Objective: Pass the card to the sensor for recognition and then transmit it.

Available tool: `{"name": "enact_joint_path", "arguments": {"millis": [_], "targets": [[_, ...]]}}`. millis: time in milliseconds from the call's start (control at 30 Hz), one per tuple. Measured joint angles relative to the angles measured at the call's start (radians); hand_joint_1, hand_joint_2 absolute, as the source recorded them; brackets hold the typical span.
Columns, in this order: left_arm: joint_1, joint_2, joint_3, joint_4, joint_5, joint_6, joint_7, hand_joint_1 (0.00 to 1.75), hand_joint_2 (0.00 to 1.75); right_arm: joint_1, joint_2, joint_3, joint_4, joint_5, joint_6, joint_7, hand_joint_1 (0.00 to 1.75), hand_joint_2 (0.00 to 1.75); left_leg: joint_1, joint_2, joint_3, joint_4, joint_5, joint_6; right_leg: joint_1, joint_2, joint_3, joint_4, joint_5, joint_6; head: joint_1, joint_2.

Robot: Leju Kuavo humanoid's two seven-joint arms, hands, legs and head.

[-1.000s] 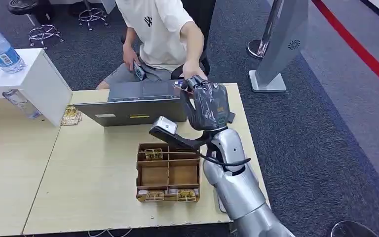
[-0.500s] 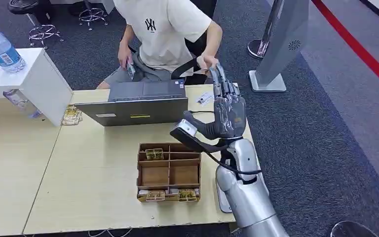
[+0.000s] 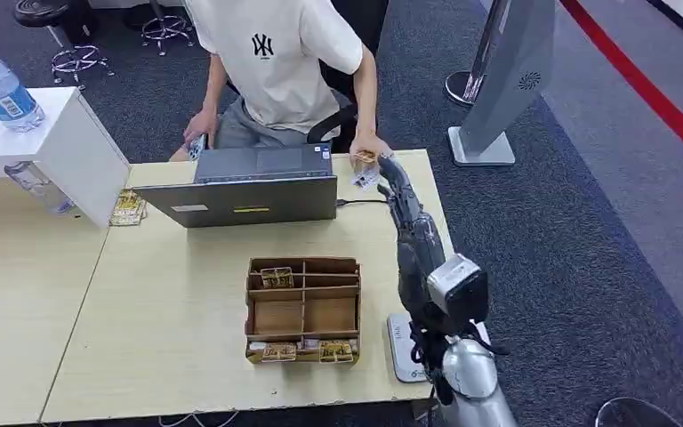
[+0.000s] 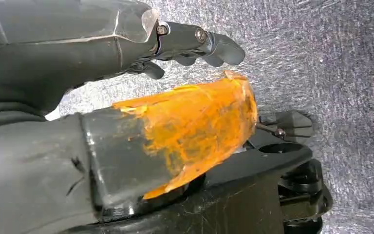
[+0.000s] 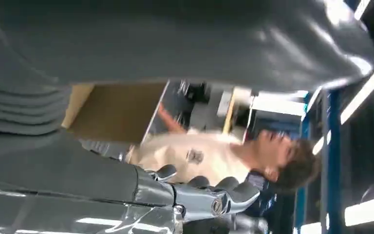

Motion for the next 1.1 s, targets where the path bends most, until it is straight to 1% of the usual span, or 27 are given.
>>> {"name": "enact_joint_path", "arguments": {"millis": [167, 367, 433, 533, 600, 700, 800, 867, 967, 1100], "targets": [[0.001, 0.002, 0.000, 0.000, 0.019, 0.000, -0.012, 0.00, 0.00, 0.017, -0.015, 0.011, -0.008, -0.177, 0.226, -0.002, 0.00, 0.00, 0.000, 0.000, 0.000, 0.000, 0.000, 0.000, 0.000, 0.000, 0.000, 0.000, 0.000, 0.000, 0.000, 0.000], [0.002, 0.011, 0.000, 0.000, 0.032, -0.008, -0.011, 0.00, 0.00, 0.031, -0.034, 0.044, 0.013, -0.271, 0.414, 0.000, 0.00, 0.00, 0.000, 0.000, 0.000, 0.000, 0.000, 0.000, 0.000, 0.000, 0.000, 0.000, 0.000, 0.000, 0.000, 0.000], [0.002, 0.012, 0.000, 0.000, 0.037, -0.008, -0.011, 0.00, 0.00, 0.045, -0.043, 0.058, 0.030, -0.286, 0.475, 0.000, 0.00, 0.00, 0.000, 0.000, 0.000, 0.000, 0.000, 0.000, 0.000, 0.000, 0.000, 0.000, 0.000, 0.000, 0.000, 0.000], [0.002, 0.015, 0.000, 0.000, 0.046, -0.008, -0.009, 0.00, 0.00, 0.073, -0.056, 0.085, 0.066, -0.280, 0.546, -0.008, 0.00, 0.00, 0.000, 0.000, 0.000, 0.000, 0.000, 0.000, 0.000, 0.000, 0.000, 0.000, 0.000, 0.000, 0.000, 0.000], [0.003, 0.017, 0.000, 0.000, 0.049, -0.008, -0.009, 0.00, 0.00, 0.087, -0.066, 0.103, 0.090, -0.273, 0.579, -0.010, 0.00, 0.00, 0.000, 0.000, 0.000, 0.000, 0.000, 0.000, 0.000, 0.000, 0.000, 0.000, -0.001, 0.001, 0.000, 0.000], [0.003, 0.019, 0.001, 0.000, 0.050, -0.009, -0.009, 0.00, 0.00, 0.110, -0.087, 0.143, 0.144, -0.243, 0.645, -0.031, 0.00, 0.00, 0.000, 0.000, 0.000, 0.000, 0.000, 0.000, 0.000, 0.000, 0.000, 0.000, -0.001, 0.001, 0.000, 0.000], [0.003, 0.021, 0.003, 0.000, 0.059, -0.014, -0.011, 0.00, 0.00, 0.126, -0.106, 0.189, 0.203, -0.212, 0.674, -0.064, 0.00, 0.00, 0.000, 0.000, 0.000, 0.000, 0.000, 0.000, 0.000, 0.000, 0.000, 0.000, -0.001, 0.001, 0.000, 0.000], [0.003, 0.024, 0.003, 0.000, 0.064, -0.020, -0.012, 0.00, 0.00, 0.129, -0.118, 0.217, 0.243, -0.203, 0.684, -0.072, 0.00, 0.00, 0.000, 0.000, 0.000, 0.000, 0.000, 0.000, 0.000, 0.000, 0.000, 0.000, -0.001, 0.001, 0.000, 0.000], [0.004, 0.026, 0.003, 0.000, 0.061, -0.025, -0.011, 0.00, 0.00, 0.131, -0.129, 0.256, 0.304, -0.181, 0.681, -0.081, 0.00, 0.00, 0.000, 0.000, 0.000, 0.000, 0.000, 0.000, 0.000, 0.000, 0.000, 0.000, -0.001, 0.001, 0.000, 0.000], [0.005, 0.026, 0.003, 0.000, 0.064, -0.024, -0.011, 0.00, 0.00, 0.134, -0.156, 0.308, 0.375, -0.155, 0.656, -0.104, 0.00, 0.00, 0.000, 0.000, 0.000, 0.000, 0.000, 0.000, 0.000, 0.000, 0.000, 0.000, -0.001, 0.001, 0.000, 0.000]]}}
